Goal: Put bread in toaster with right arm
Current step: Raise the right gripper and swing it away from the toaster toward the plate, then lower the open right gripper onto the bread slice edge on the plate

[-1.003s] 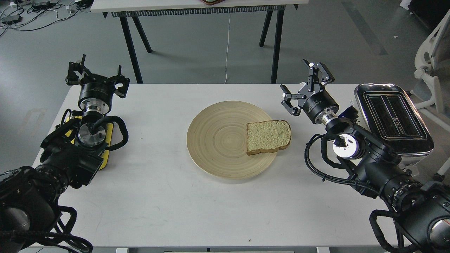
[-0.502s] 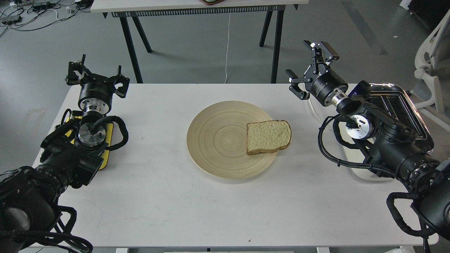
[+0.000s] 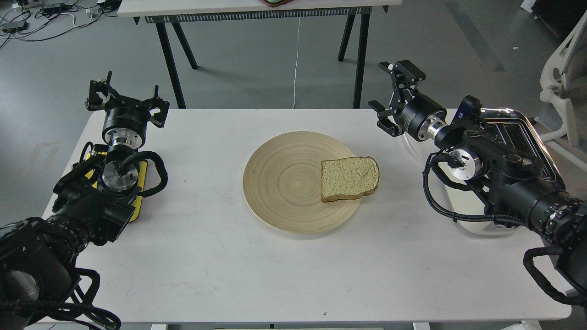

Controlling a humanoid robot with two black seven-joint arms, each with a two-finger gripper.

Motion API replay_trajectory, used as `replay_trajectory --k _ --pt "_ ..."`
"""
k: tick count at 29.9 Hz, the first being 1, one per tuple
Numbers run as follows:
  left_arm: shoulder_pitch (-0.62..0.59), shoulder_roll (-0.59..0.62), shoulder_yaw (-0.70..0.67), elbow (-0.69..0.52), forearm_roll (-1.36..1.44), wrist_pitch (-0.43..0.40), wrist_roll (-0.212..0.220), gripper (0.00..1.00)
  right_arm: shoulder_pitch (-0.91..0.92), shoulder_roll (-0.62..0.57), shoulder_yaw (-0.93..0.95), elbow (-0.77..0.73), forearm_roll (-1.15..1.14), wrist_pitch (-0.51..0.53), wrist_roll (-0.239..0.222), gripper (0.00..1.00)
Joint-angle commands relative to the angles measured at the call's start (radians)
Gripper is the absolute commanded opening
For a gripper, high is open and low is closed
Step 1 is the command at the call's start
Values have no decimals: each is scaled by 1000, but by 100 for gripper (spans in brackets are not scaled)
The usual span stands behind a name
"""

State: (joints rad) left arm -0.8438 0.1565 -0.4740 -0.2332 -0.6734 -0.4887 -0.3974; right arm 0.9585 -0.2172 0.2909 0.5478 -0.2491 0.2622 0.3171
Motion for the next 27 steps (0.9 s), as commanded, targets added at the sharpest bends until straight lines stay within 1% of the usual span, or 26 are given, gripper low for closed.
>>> replay_trajectory --k 1,3,6,8,11,13,19,23,27 --pt "0 0 0 0 0 0 0 100 3 -74 -107 130 -54 -138 -3 99" --pt "0 0 0 0 0 0 0 100 3 -111 -139 193 -91 -201 -15 99" --pt "0 0 0 0 0 0 0 100 0 -120 -168 218 -168 -283 -61 99" --pt "0 0 0 0 0 0 0 100 -6 -123 -173 219 -209 -316 -82 99" --pt "0 0 0 0 0 0 0 100 -13 -133 -179 221 -237 -343 -99 99" --pt "0 0 0 0 0 0 0 100 -20 -140 -194 221 -251 -350 -107 99" --pt "0 0 0 0 0 0 0 100 -39 -128 -262 208 -268 -359 -107 98" --pt "0 0 0 0 0 0 0 100 -67 -125 -269 205 -268 -382 -108 97" --pt "0 0 0 0 0 0 0 100 -78 -105 -276 195 -271 -382 -110 96"
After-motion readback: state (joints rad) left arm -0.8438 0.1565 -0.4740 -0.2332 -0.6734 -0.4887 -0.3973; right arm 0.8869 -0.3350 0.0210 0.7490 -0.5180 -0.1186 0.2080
